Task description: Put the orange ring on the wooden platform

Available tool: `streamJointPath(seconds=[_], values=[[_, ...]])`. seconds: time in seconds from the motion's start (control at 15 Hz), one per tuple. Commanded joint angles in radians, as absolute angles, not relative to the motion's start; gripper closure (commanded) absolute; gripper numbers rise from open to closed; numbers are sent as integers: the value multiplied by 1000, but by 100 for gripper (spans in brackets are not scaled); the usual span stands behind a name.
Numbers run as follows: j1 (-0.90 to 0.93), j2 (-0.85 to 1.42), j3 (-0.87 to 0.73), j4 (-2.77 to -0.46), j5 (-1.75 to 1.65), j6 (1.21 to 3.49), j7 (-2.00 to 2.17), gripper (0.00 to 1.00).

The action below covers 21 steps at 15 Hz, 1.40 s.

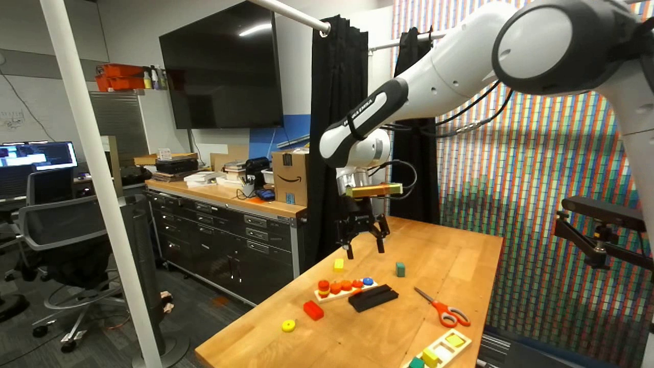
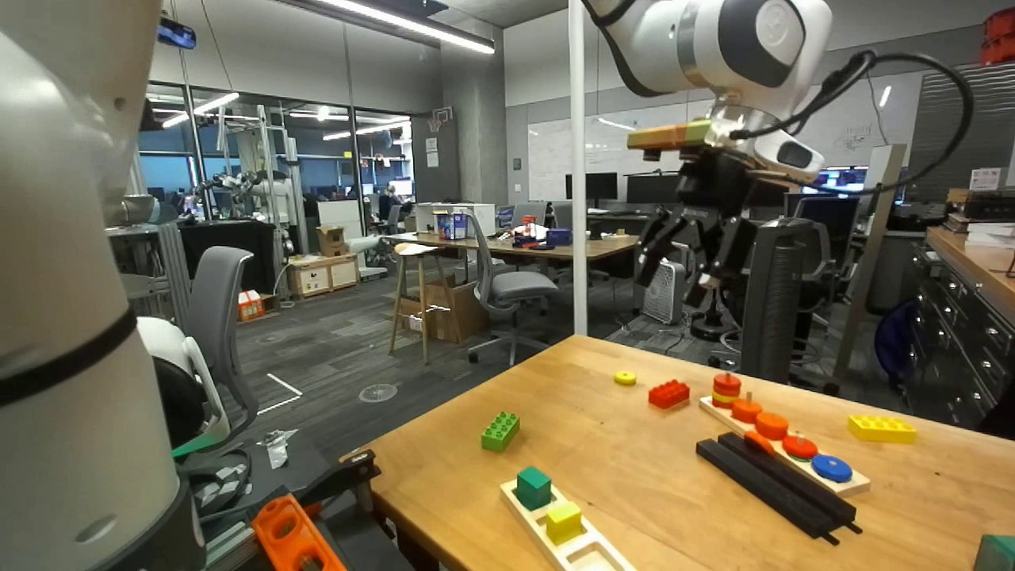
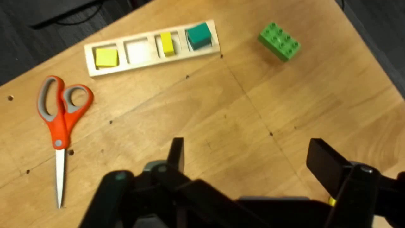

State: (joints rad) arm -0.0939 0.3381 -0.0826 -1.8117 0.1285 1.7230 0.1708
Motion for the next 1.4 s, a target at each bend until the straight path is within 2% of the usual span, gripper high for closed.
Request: streamJointPath(seconds=[0.0,0.33,0.93,1.27,1.33], values=[[-52,121,-60,-1968,37,1614,79,0],[-1,-149,-6,-2127,-74,1512,8,0],[67,-661,30,-2470,-67,1647,-104,0],[82,-827,-8,-2602,7,1735,-104,0],[70,-737,20,-2531,-30,1677,-90,0]])
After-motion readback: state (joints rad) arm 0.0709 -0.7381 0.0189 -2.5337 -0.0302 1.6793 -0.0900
